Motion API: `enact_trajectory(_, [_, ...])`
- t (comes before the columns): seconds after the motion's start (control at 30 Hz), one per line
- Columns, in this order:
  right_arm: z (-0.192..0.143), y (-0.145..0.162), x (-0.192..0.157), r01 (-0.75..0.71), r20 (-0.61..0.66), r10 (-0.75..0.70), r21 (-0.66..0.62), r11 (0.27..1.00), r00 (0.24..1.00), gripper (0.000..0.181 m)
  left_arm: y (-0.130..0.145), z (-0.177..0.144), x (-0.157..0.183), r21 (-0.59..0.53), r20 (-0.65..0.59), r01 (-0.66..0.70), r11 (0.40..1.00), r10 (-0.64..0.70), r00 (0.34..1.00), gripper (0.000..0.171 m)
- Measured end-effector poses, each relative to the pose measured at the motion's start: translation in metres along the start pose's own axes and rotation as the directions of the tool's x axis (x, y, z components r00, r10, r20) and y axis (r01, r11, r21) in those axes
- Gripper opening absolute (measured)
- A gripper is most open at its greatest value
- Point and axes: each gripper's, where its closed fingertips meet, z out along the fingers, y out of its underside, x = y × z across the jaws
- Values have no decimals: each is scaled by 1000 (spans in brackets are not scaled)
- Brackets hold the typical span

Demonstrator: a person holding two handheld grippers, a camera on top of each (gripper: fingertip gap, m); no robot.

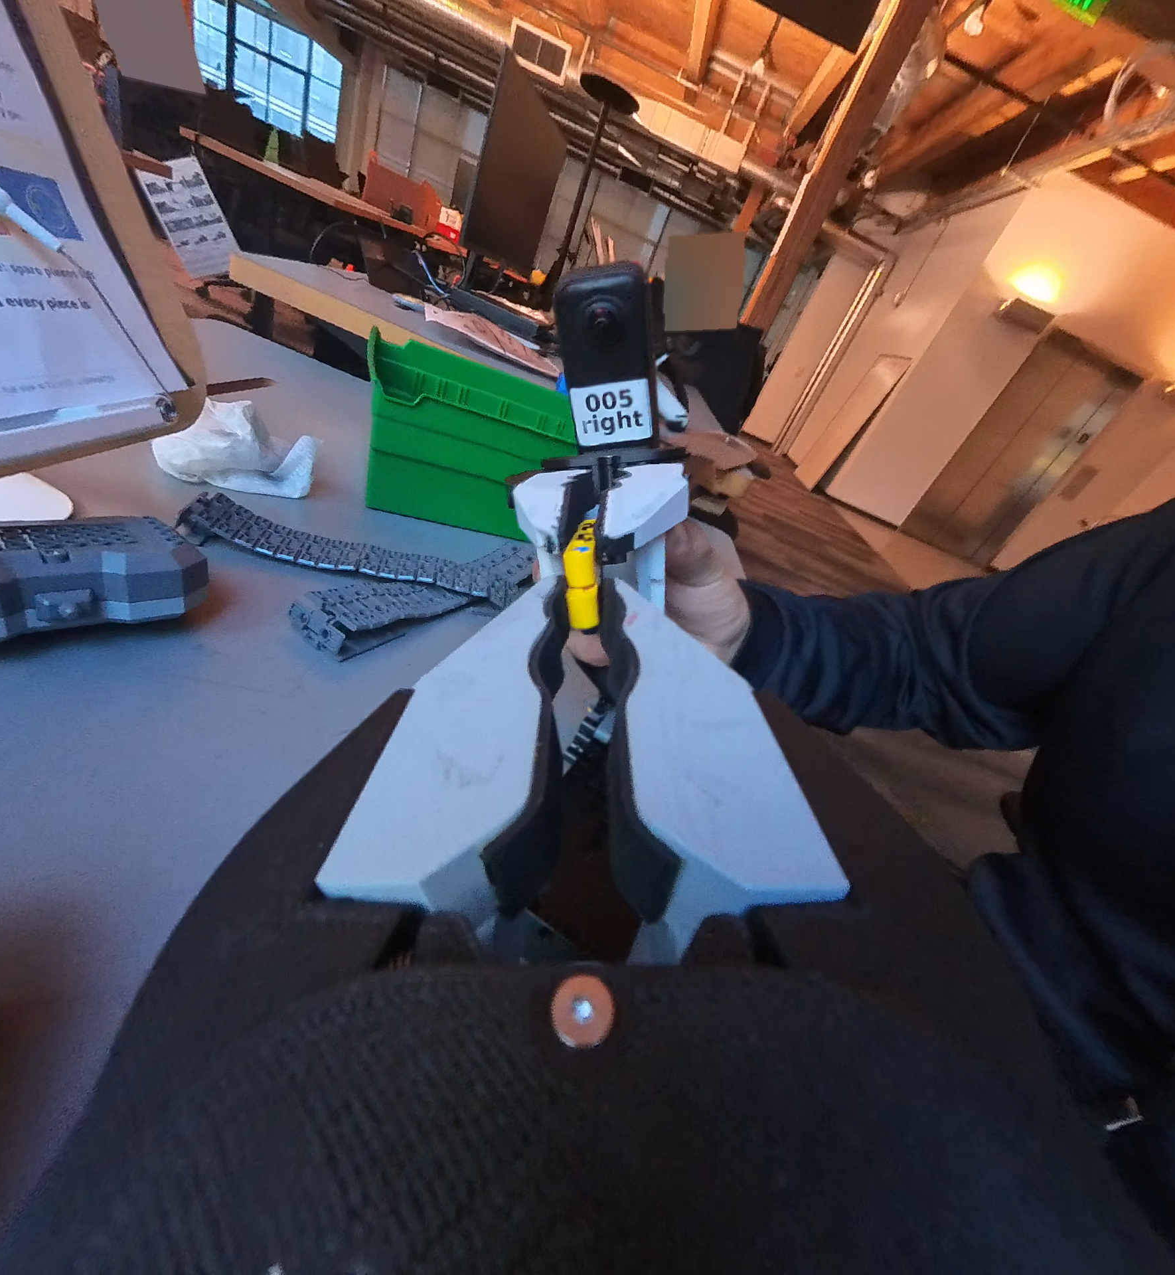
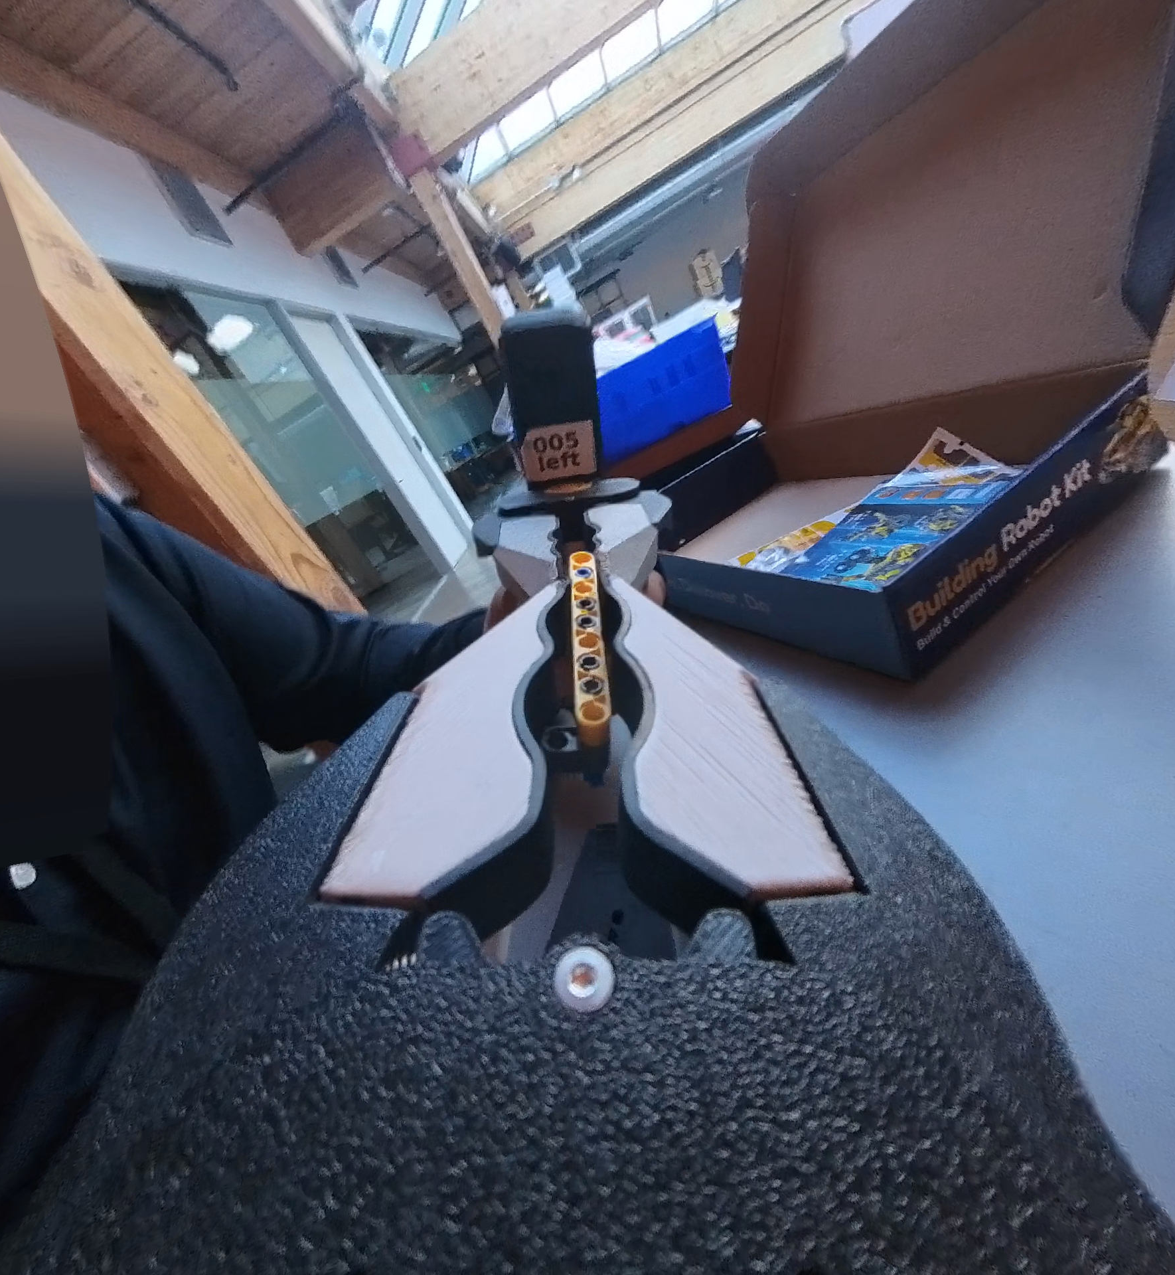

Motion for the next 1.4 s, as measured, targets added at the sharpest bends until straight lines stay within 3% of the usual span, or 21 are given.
enact_trajectory(0.13, [-2, 4, -3, 150, -39, -155, -117, 982, 987, 6, 1, -3, 7, -4, -49, -37, 999, 37, 998, 7])
enact_trajectory(0.2, [-17, -2, 8, 253, -139, -277, -168, 953, 951, 31, 1, -2, 6, 11, -47, -63, 998, 63, 997, 6])
enact_trajectory(0.33, [-44, -5, 21, 411, -218, -479, -294, 863, 850, 40, -1, -7, -13, 55, -10, 77, 996, -76, 997, 6])
enact_trajectory(0.43, [-42, 6, 28, 423, -235, -526, -374, 825, 817, 41, -5, -14, -25, 97, 4, 161, 982, -162, 987, 6])
enact_trajectory(0.53, [-34, 14, 27, 397, -203, -490, -371, 839, 848, 48, -3, -13, -26, 89, -13, 188, 978, -187, 982, 6])
enact_trajectory(0.6, [-32, 15, 29, 431, -217, -530, -377, 820, 820, 46, -2, -12, -26, 96, -23, 203, 975, -201, 979, 6])
enact_trajectory(0.67, [-33, 12, 35, 521, -271, -655, -429, 738, 705, 34, -2, -10, -26, 105, -36, 230, 968, -227, 973, 6])
enact_trajectory(0.73, [-35, 4, 36, 642, -295, -813, -503, 579, 502, 19, 0, -8, -26, 105, -48, 251, 962, -247, 968, 6])
enact_trajectory(0.8, [-35, -3, 32, 712, -295, -901, -553, 433, 319, 19, 1, -7, -25, 107, -50, 265, 958, -261, 964, 6])
enact_trajectory(0.87, [-35, 0, 35, 712, -275, -925, -592, 377, 261, 18, -1, -7, -24, 114, -64, 270, 956, -264, 962, 6])
enact_trajectory(1.0, [-36, 6, 39, 701, -247, -929, -610, 371, 276, 18, 6, -8, -27, 60, -45, 255, 965, -252, 967, 6])
enact_trajectory(1.1, [-36, 13, 42, 689, -216, -930, -625, 366, 298, 18, 18, -10, -34, -52, -4, 243, 969, -244, 970, 11])
enact_trajectory(1.23, [-31, 32, 41, 687, -131, -932, -642, 339, 338, 18, 17, -17, -42, -117, 93, 64, 991, -53, 994, 29])
enact_trajectory(1.3, [-28, 41, 41, 688, -88, -938, -657, 308, 336, 18, 22, -14, -30, -165, 17, 47, 985, -45, 999, 32])
enact_trajectory(1.4, [-22, 54, 36, 696, -28, -931, -656, 291, 363, 18, 42, -5, -12, -268, -88, 133, 954, -162, 983, 26])
